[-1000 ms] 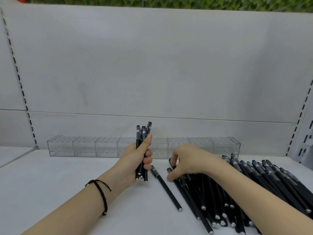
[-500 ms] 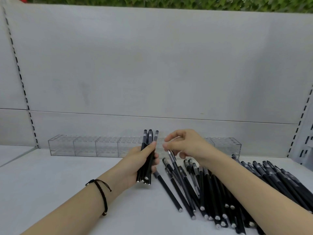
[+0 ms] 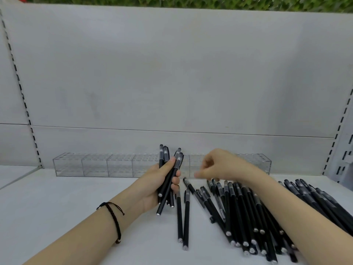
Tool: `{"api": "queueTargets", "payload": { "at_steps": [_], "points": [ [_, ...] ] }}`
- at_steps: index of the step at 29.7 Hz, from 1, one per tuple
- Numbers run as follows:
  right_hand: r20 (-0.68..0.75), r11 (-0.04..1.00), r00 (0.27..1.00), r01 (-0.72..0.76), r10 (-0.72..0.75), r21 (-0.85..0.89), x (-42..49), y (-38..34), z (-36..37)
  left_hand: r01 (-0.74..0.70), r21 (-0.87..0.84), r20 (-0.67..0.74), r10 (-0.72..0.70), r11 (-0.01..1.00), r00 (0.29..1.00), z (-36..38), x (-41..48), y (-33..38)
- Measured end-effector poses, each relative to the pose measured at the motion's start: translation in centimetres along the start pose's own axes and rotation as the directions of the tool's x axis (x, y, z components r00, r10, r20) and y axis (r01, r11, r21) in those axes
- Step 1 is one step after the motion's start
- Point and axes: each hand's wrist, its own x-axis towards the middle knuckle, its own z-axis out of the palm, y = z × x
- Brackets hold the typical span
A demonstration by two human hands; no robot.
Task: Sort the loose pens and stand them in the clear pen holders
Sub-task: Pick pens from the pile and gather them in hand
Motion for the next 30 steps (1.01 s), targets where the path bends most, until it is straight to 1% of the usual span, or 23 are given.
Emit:
{"api": "queueTargets", "payload": {
  "at_steps": [2,3,6,9,12,19,21,23,26,28,30],
  "points": [
    [0.132,0.982,0.989,-0.045,0.07,-0.183,-0.3,0.2,0.2,-0.02,0.012,-0.015,0.02,1.0,1.0,-0.1,0.2,-0.1],
    [0.156,0.967,0.983,-0.059,0.1,-0.247,-0.3,0.2,0.5,-0.023,0.03,-0.017,0.023,0.999,1.0,-0.2,0.2,-0.1],
    [0.135,0.93,0.982,-0.075,0.132,-0.359,0.1,-0.1,1.2,-0.012,0.078,-0.011,0.012,0.997,1.0,-0.1,0.3,-0.2],
    [0.157,0.939,0.976,-0.09,0.149,-0.333,0.4,-0.3,1.3,-0.009,0.083,-0.004,0.01,0.996,1.0,-0.2,0.1,-0.3],
    [0.192,0.947,0.972,-0.071,0.137,-0.314,0.6,-0.4,1.3,-0.017,0.061,-0.002,0.018,0.998,1.0,-0.1,0.1,-0.4],
    [0.143,0.894,0.985,-0.02,0.093,-0.447,0.8,-1.8,2.7,-0.019,0.062,-0.066,0.023,0.998,0.998,-0.1,0.3,-0.4],
    [0.147,0.914,0.986,-0.009,0.075,-0.405,1.0,-1.8,3.0,-0.019,0.062,-0.078,0.024,0.998,0.997,-0.2,0.3,-0.3],
    [0.171,0.953,0.983,-0.009,0.064,-0.302,1.2,-1.5,2.7,-0.016,0.063,-0.09,0.022,0.998,0.996,-0.2,0.3,-0.2],
    [0.178,0.998,0.982,-0.063,0.065,-0.013,1.2,-0.7,1.7,-0.008,0.075,-0.101,0.016,0.997,0.995,-0.4,0.3,-0.2],
    [0.179,0.979,0.982,-0.097,0.064,0.179,1.2,-0.1,1.0,-0.004,0.073,-0.115,0.012,0.997,0.993,-0.5,0.4,-0.2],
    [0.189,0.926,0.981,-0.106,0.038,0.362,1.1,0.2,0.6,0.008,0.06,-0.129,0.0,0.998,0.992,-0.3,0.4,-0.3]
  ]
}}
